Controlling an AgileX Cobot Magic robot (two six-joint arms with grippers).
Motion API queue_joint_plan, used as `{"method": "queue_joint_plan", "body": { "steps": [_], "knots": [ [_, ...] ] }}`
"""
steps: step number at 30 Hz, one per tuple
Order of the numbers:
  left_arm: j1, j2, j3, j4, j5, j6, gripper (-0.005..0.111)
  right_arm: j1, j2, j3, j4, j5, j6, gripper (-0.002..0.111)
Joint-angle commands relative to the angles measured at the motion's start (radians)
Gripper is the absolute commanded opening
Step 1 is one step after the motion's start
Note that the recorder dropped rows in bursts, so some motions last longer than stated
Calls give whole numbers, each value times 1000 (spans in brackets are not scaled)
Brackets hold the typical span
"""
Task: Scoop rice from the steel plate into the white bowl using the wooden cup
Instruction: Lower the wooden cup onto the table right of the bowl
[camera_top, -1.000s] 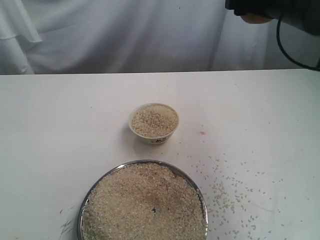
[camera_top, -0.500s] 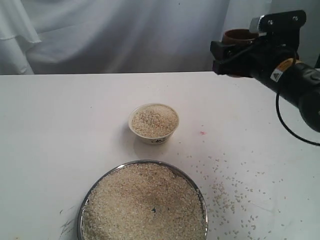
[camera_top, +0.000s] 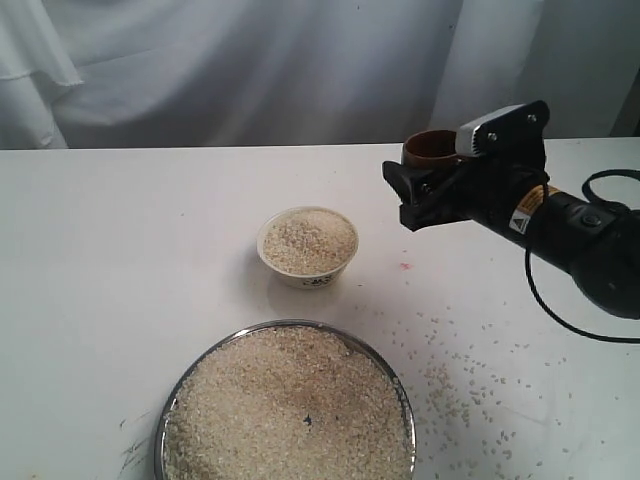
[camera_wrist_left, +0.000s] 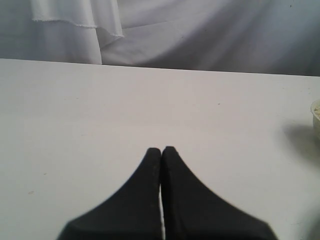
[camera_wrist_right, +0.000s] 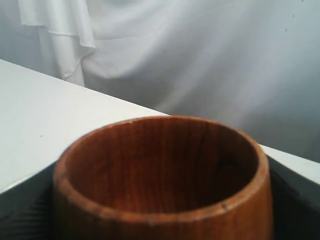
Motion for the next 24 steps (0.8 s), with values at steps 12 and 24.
{"method": "queue_joint_plan", "body": {
  "steps": [12, 24],
  "knots": [
    [2, -4, 5, 1, -13, -1, 0, -18, 23, 12, -35, -8, 78, 0],
    [2, -4, 5, 1, -13, -1, 0, -49, 131, 73, -55, -164, 74, 0]
  ]
}}
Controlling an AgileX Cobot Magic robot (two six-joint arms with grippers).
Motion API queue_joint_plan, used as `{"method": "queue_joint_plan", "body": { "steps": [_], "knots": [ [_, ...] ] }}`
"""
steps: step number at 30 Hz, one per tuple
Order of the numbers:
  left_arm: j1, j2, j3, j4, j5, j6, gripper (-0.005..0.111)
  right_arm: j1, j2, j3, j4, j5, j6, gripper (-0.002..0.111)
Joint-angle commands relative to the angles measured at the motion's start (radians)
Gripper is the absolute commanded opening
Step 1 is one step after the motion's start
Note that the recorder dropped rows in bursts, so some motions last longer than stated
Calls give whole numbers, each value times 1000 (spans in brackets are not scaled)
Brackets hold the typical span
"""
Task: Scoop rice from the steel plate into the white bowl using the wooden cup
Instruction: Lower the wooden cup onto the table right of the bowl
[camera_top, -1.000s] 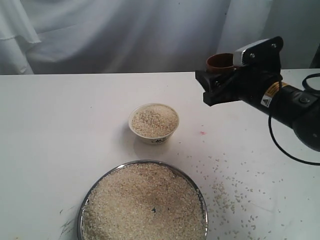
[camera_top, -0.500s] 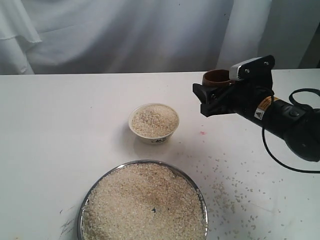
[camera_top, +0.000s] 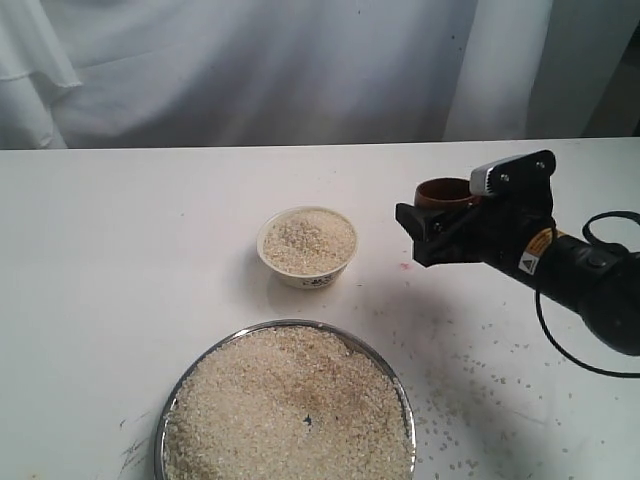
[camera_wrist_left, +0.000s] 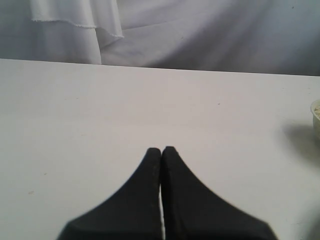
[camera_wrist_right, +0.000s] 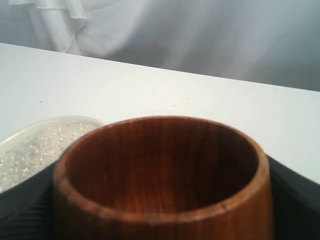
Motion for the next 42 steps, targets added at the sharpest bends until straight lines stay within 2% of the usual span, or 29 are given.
{"method": "queue_joint_plan", "body": {
  "steps": [1, 11, 18, 32, 37, 42],
  "knots": [
    [2, -4, 5, 1, -13, -1, 0, -8, 38, 5, -31, -86, -3, 0],
    [2, -4, 5, 1, -13, -1, 0, -11, 55, 5, -36, -24, -88, 0],
    [2, -4, 5, 1, -13, -1, 0, -11, 57, 5, -126, -32, -107, 0],
    [2, -4, 5, 1, -13, -1, 0, -11, 176, 3, -114, -132, -103, 19],
    [2, -4, 5, 1, -13, -1, 0, -11, 181, 3, -123, -138, -129, 31],
    [2, -4, 5, 1, -13, -1, 0, -12, 181, 3, -92, -137, -130, 59]
  ]
}}
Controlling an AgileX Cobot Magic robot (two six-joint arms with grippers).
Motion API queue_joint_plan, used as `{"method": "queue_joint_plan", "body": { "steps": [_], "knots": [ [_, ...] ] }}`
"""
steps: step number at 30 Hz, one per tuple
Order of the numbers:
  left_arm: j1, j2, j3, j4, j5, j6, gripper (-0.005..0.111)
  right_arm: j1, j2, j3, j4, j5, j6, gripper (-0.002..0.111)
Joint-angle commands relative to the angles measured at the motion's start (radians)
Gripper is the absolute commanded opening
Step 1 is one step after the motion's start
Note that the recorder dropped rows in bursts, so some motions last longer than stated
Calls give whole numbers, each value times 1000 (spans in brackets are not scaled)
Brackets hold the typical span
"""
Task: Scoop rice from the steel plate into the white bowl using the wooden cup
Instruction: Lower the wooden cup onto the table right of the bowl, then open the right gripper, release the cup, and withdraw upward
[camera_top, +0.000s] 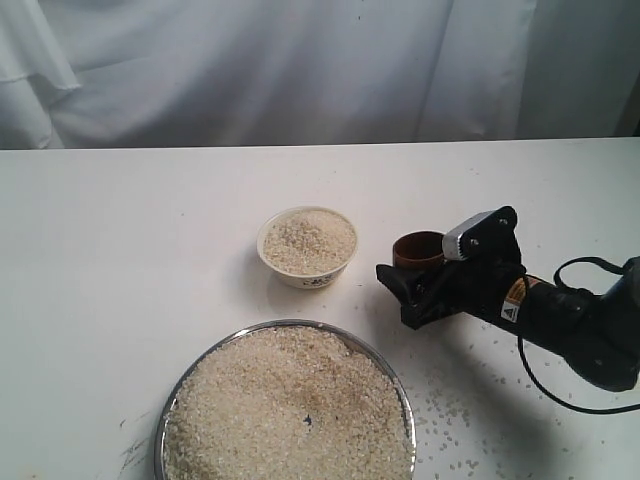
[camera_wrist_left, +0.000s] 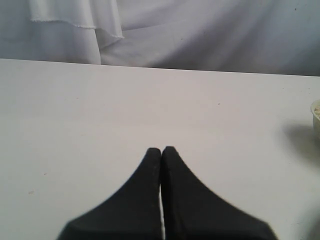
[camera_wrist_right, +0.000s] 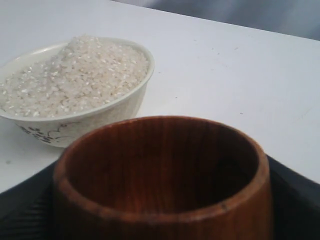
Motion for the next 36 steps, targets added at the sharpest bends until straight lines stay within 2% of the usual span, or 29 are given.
{"method": "queue_joint_plan", "body": {
  "steps": [1, 2, 3, 7, 19, 24, 26, 28, 29, 36],
  "knots": [
    [2, -4, 5, 1, -13, -1, 0, -12, -2, 3, 31, -25, -11, 64],
    [2, -4, 5, 1, -13, -1, 0, -12, -2, 3, 31, -21, -11, 75],
    [2, -4, 5, 1, -13, -1, 0, -12, -2, 3, 31, -15, -11, 79],
    [2, -4, 5, 1, -13, -1, 0, -12, -2, 3, 31, 4, 13, 88],
    [2, -4, 5, 1, -13, -1, 0, -12, -61, 5, -6, -57, 29, 91],
    [2, -4, 5, 1, -13, -1, 0, -15, -206, 7, -33, -44, 22, 91],
    [2, -4, 5, 1, -13, -1, 0, -35, -312, 7, -100, 5, 36, 90],
    [2, -4, 5, 1, -13, -1, 0, -58, -436, 7, -199, 116, 139, 80],
    [2, -4, 5, 1, -13, -1, 0, -62, -511, 7, -267, 190, 242, 70],
    [2, -4, 5, 1, -13, -1, 0, -64, -784, 7, -546, 478, 721, 26]
  ]
}}
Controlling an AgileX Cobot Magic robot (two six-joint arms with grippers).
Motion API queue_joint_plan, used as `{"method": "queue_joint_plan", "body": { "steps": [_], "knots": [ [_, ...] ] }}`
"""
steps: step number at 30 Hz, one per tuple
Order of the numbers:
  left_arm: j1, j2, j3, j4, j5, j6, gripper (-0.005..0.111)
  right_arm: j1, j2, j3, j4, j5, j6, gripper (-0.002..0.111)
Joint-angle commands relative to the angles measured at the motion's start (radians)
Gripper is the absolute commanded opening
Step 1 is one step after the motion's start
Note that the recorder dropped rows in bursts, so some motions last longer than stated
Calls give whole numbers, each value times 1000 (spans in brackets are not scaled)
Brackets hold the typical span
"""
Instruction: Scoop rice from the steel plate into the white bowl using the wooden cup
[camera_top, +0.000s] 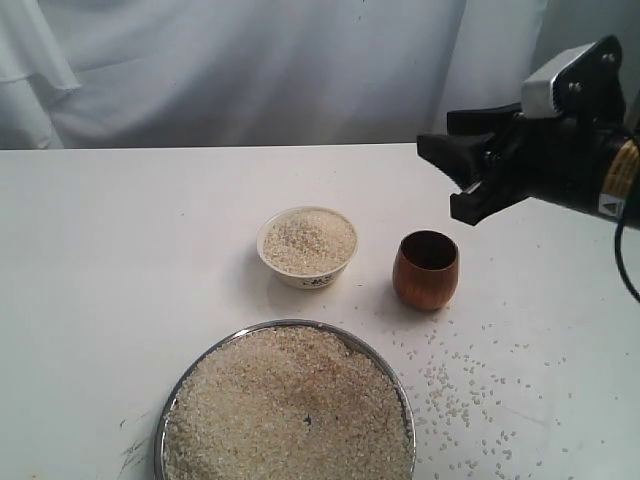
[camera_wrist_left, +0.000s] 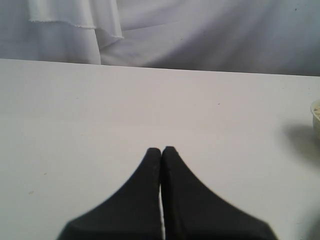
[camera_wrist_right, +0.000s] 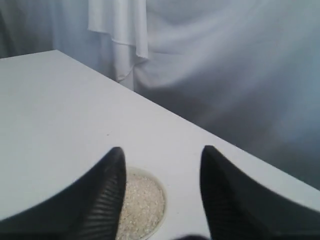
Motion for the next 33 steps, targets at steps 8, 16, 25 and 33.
{"method": "queue_joint_plan", "body": {
  "steps": [8, 16, 25, 33],
  "knots": [
    [2, -4, 5, 1, -13, -1, 0, -5, -363, 5, -358, 244, 644, 0],
    [2, -4, 5, 1, -13, -1, 0, -5, -541, 5, -486, 390, 717, 0],
    [2, -4, 5, 1, -13, -1, 0, -5, -636, 5, -482, 503, 771, 0],
    [2, -4, 5, 1, -13, -1, 0, 0, -749, 26, -484, 541, 826, 0]
  ]
}}
